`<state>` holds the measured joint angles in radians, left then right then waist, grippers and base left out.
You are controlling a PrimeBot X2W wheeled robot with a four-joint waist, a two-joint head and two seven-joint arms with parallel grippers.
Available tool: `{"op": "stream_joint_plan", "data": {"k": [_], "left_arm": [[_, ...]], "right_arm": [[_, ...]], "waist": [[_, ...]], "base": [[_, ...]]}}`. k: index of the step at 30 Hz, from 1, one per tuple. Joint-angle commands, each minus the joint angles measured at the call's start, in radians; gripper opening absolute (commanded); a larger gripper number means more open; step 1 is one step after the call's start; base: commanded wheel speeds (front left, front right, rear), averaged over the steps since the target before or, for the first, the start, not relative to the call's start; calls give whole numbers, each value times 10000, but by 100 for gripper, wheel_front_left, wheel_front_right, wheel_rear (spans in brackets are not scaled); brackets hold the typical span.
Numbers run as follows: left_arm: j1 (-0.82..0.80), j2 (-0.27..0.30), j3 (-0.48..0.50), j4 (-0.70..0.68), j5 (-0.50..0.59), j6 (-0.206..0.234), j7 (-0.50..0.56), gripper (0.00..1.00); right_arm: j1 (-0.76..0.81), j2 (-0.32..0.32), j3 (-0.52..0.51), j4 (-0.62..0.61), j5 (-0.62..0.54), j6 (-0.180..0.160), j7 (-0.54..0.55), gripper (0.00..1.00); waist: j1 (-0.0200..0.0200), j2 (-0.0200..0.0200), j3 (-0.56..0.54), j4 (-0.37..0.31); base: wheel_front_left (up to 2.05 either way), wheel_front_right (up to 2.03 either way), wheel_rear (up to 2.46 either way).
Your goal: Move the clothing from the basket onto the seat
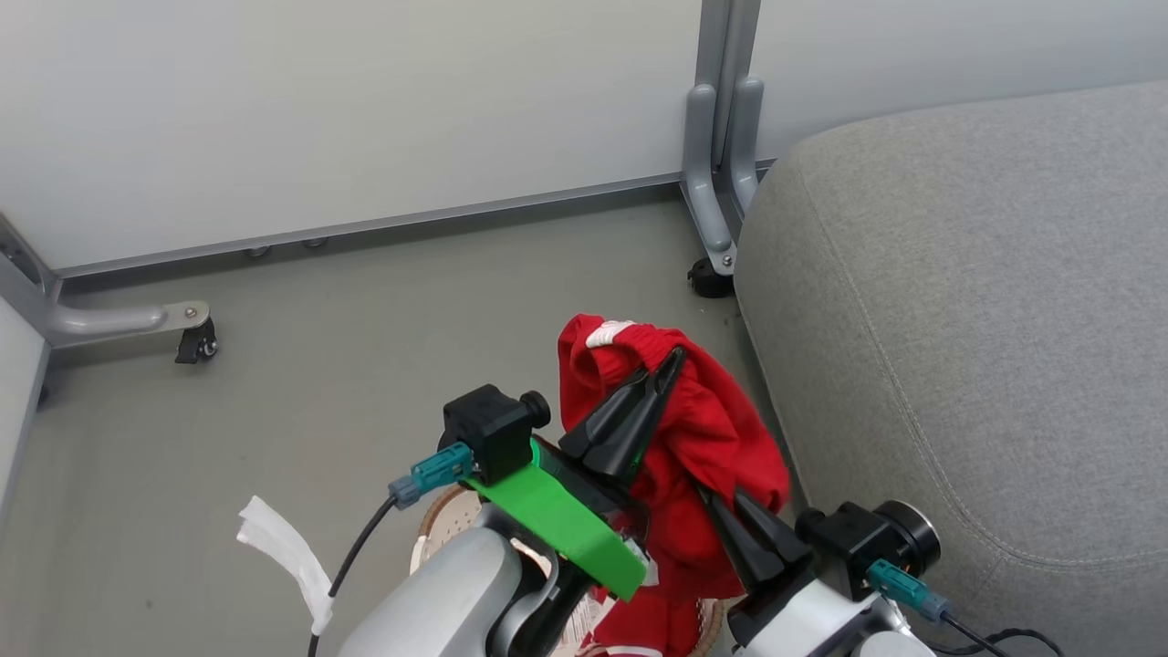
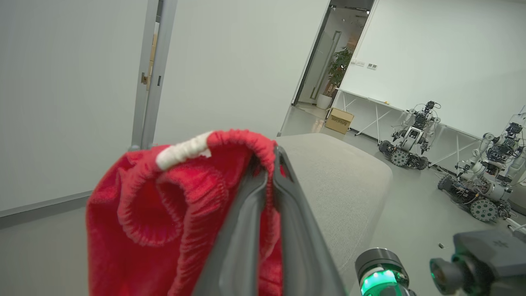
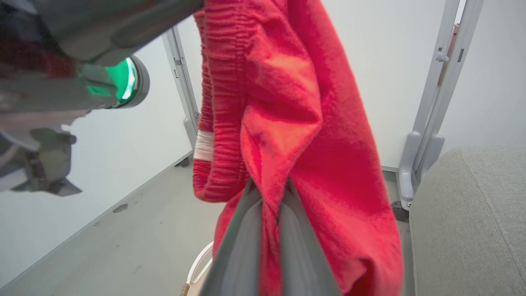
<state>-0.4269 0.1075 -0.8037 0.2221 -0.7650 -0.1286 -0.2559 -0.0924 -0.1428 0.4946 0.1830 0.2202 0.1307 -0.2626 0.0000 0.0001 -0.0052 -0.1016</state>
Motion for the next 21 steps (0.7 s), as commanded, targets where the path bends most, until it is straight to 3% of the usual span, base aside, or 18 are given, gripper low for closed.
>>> {"op": "stream_joint_plan", "data": {"k": [1,2,3,4,9,21], "left_arm": [[-16,20,37,51,-98,41,59,0],[-24,35,37,81,-83,91,83,20],[-54,78,22,121,-24,171,155,55],[-72,107,27,148,16,238,171,100],[-212,281,16,238,151,579,423,100],[-231,535,-9,118,157,739,643,100]], "right_arm": [[66,-52,-17,-12,62,1,-33,0],[64,-48,-20,-7,63,1,-33,0],[61,-46,-22,2,61,1,-33,0],[56,-45,-16,4,54,1,-33,0],[31,-36,-28,9,56,1,-33,0],[-22,24,-89,-17,27,1,-33,0]], "waist": [[0,-1,18,5],[0,-1,28,5],[0,-1,40,2],[0,-1,53,-3],[0,-1,119,-21],[0,-1,216,-39]], "base": [[0,0,0],[0,0,0],[0,0,0],[0,0,0],[0,0,0],[0,0,0]]}}
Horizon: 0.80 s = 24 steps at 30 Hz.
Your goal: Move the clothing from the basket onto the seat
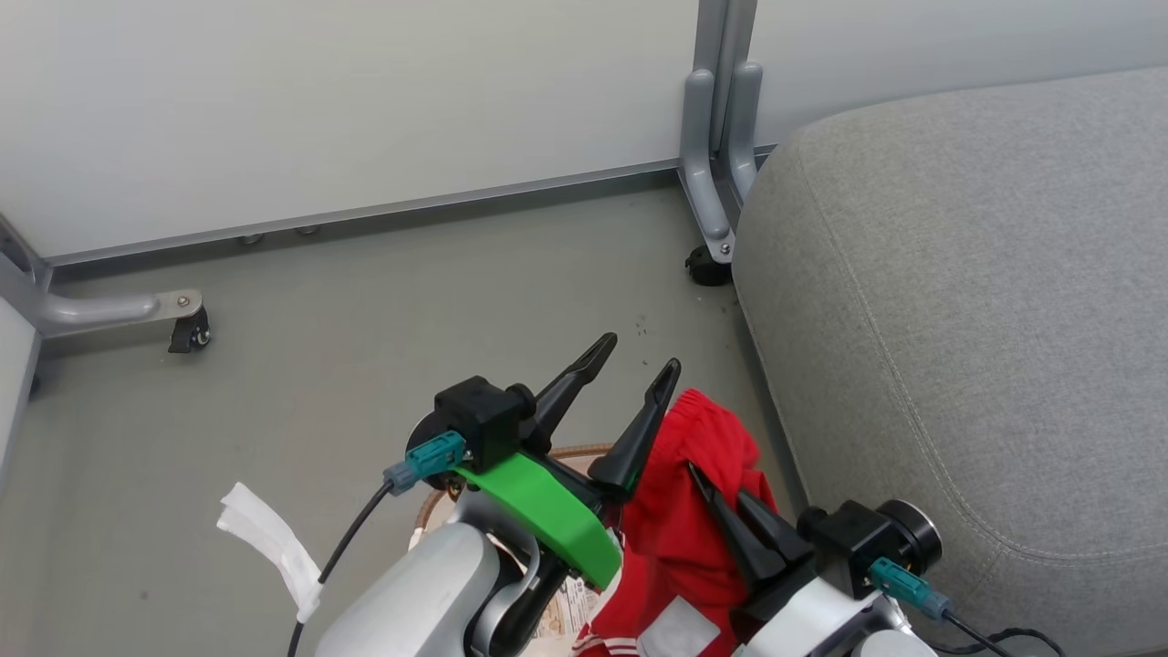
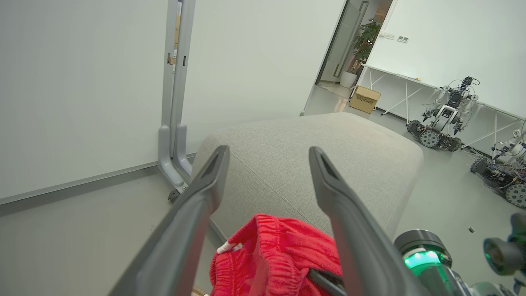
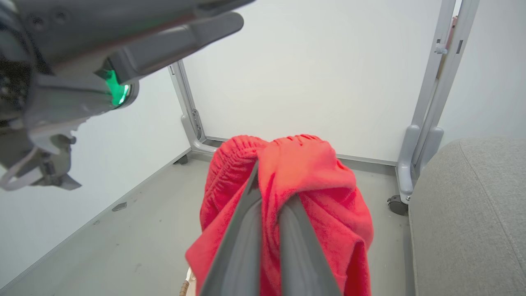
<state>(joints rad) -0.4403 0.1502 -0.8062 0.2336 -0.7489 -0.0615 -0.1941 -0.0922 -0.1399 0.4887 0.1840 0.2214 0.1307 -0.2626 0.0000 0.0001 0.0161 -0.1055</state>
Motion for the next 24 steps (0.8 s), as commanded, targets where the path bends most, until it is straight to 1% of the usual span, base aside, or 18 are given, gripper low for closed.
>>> {"op": "stream_joint_plan", "data": {"k": [1,10,19,24], "left_arm": [[-106,136,-1,8,40,98,31,100],[-169,221,-118,43,185,189,57,100],[-280,521,-274,261,1110,598,-329,100],[-25,640,-126,453,1375,627,-598,100]], "right_arm": [[-40,2,-36,-33,17,1,-33,0],[-104,21,-47,-30,40,1,-33,0],[-191,35,-116,-110,45,1,-33,0],[-258,41,-395,-285,-46,1,-33,0]], "waist": [[0,-1,18,-6],[0,-1,86,-14],[0,-1,217,-111],[0,-1,401,-349]], "base": [[0,0,0],[0,0,0],[0,0,0],[0,0,0]]}}
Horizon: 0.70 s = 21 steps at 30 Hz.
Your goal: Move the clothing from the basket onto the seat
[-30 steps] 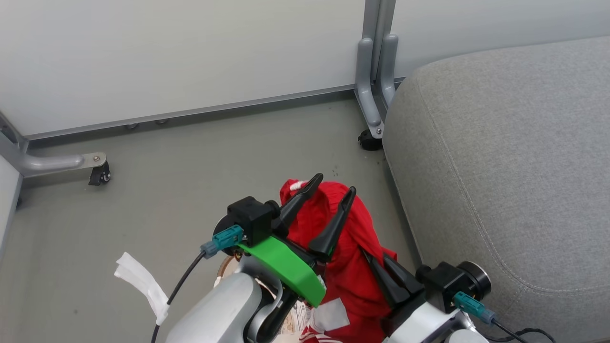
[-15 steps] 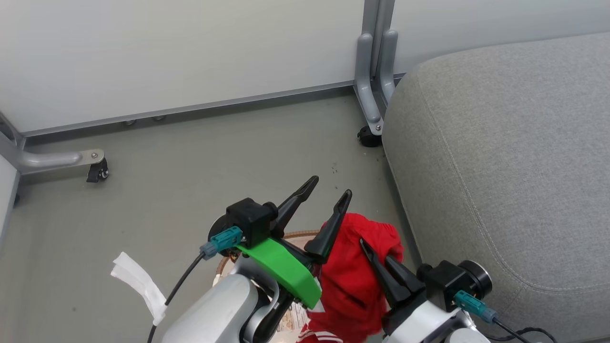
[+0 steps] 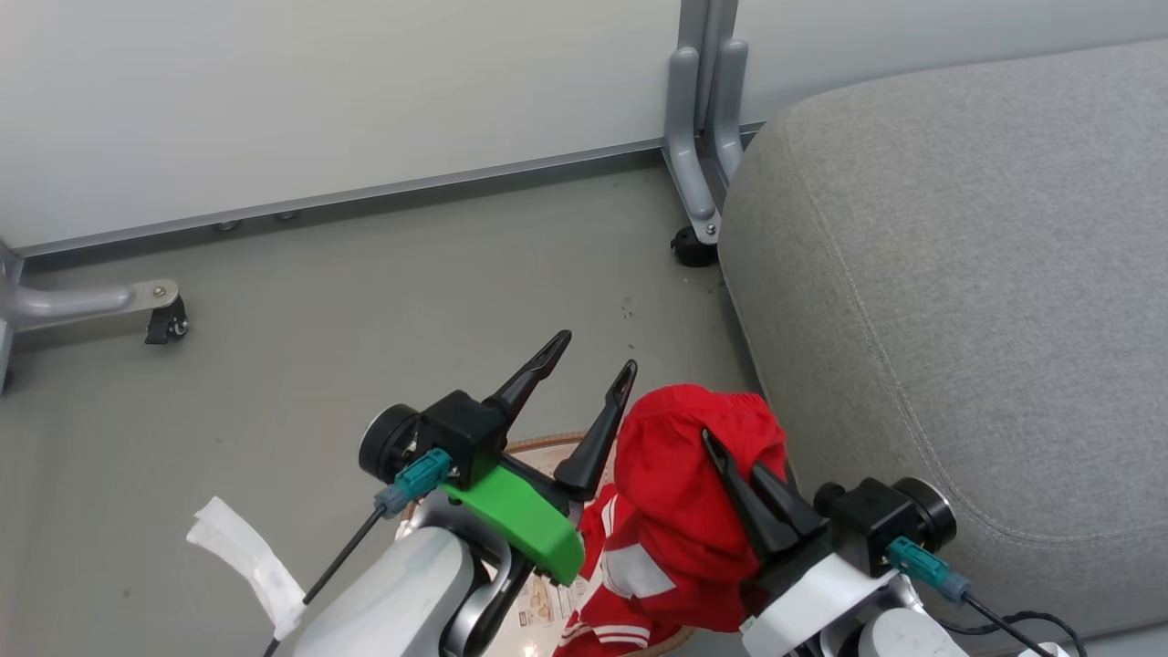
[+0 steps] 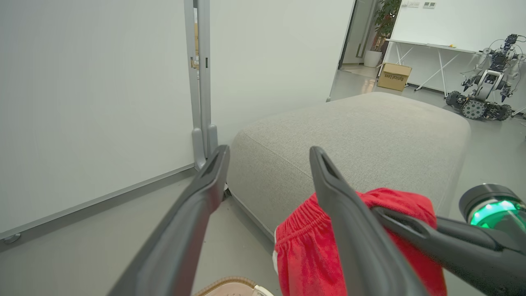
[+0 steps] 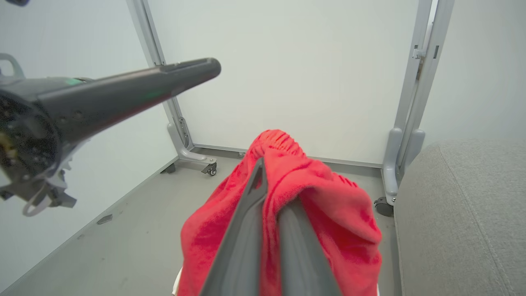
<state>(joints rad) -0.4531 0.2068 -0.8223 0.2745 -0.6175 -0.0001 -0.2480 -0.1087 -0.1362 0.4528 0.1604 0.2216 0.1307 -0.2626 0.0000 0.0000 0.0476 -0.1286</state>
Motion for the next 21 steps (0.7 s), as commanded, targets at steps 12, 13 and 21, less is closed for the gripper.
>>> {"op": "stream_joint_plan", "data": {"k": [12,13,21], "left_arm": [[1343,385,1681,-932,1794,-138,-161,100],[1444,400,1807,-1015,1953,-174,-161,100],[2355,307,2814,-1453,3123,-470,-164,100]], "right_arm": [[-374,193,-837,-1096,-436,1,-33,0],[-365,217,-928,-1213,-451,1,-33,0],[9,484,-1524,-2196,-698,1,-33,0]], "waist": [[0,0,1029,-1748],[0,0,1109,-1892],[0,0,1912,-3164]], "base": [[0,0,0],[0,0,0],[0,0,0]]}}
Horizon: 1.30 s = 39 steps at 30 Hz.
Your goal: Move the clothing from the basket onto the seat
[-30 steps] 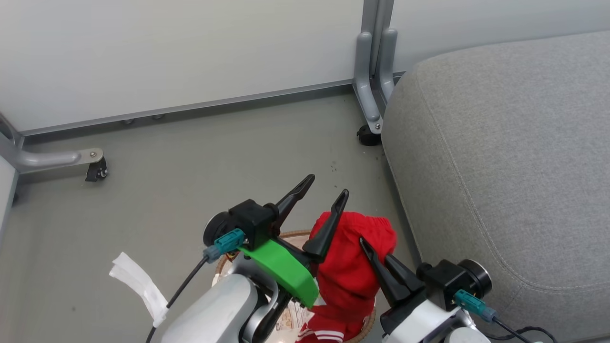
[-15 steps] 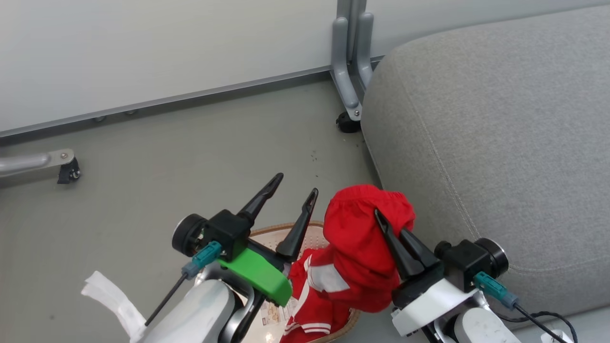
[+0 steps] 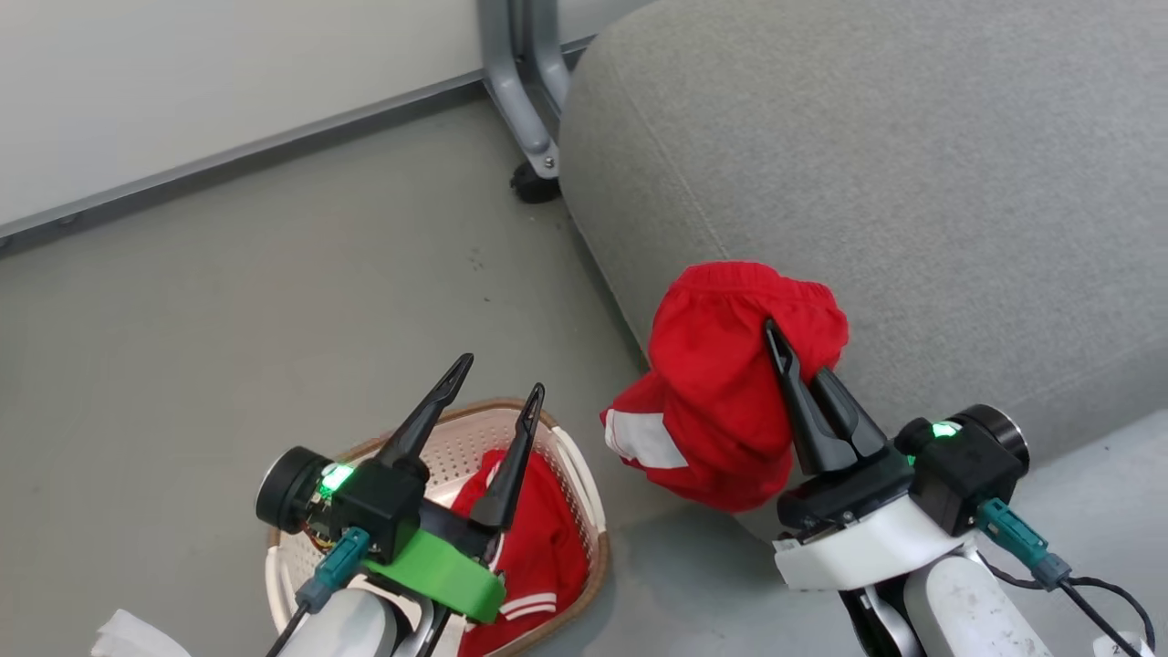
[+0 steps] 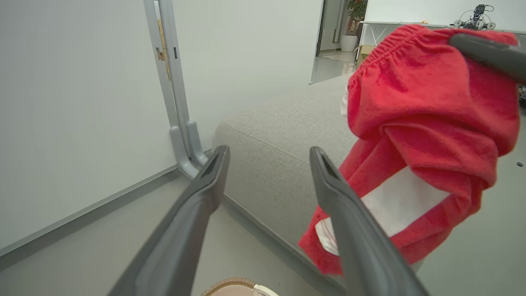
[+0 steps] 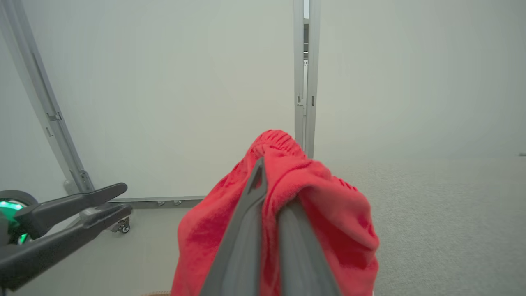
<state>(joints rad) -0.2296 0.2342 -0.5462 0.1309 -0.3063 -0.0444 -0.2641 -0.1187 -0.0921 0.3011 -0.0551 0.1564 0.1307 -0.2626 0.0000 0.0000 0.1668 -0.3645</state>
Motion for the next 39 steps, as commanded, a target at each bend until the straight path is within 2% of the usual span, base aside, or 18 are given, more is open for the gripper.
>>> {"op": "stream_joint_plan", "data": {"k": [1,8,14,17,20,25,31,35,39], "left_arm": [[195,4,131,-2,115,-101,-3,100],[230,-130,499,9,518,-452,-4,100],[-60,-1,467,54,988,-622,-4,100],[-199,142,418,-26,1237,-680,-4,100],[-377,285,280,-151,1527,-695,-4,100],[-791,623,81,-444,2023,-717,-4,100],[-1254,900,-27,-901,2522,-586,23,100],[-1465,970,-144,-1197,2801,-521,39,100],[-1544,1001,-204,-1370,2883,-469,43,100]], "right_arm": [[185,61,-92,-96,-66,1,-33,0],[543,226,-718,-410,-118,1,-33,0],[336,375,-1260,-703,536,-1,-33,0],[-160,418,-1607,-875,1723,2,-33,0],[-994,400,-2099,-958,2298,1,-33,0],[-2807,404,-3223,-1027,2128,1,-33,0],[-5017,-514,-4916,-494,2150,1,-33,0],[-6011,-1216,-5889,560,2181,1,-33,0],[-6664,-1599,-6517,2052,2300,1,-32,0]], "waist": [[0,0,822,-938],[0,0,1428,-1454],[0,0,2023,-1500],[0,0,2523,-1447],[0,0,3183,-1271],[0,0,4376,-826],[0,0,5569,-263],[0,0,6195,88],[0,0,6597,390]], "base": [[0,0,0],[0,0,0],[0,0,0],[0,0,0],[0,0,0],[0,0,0],[0,0,0],[0,0,0],[0,0,0]]}}
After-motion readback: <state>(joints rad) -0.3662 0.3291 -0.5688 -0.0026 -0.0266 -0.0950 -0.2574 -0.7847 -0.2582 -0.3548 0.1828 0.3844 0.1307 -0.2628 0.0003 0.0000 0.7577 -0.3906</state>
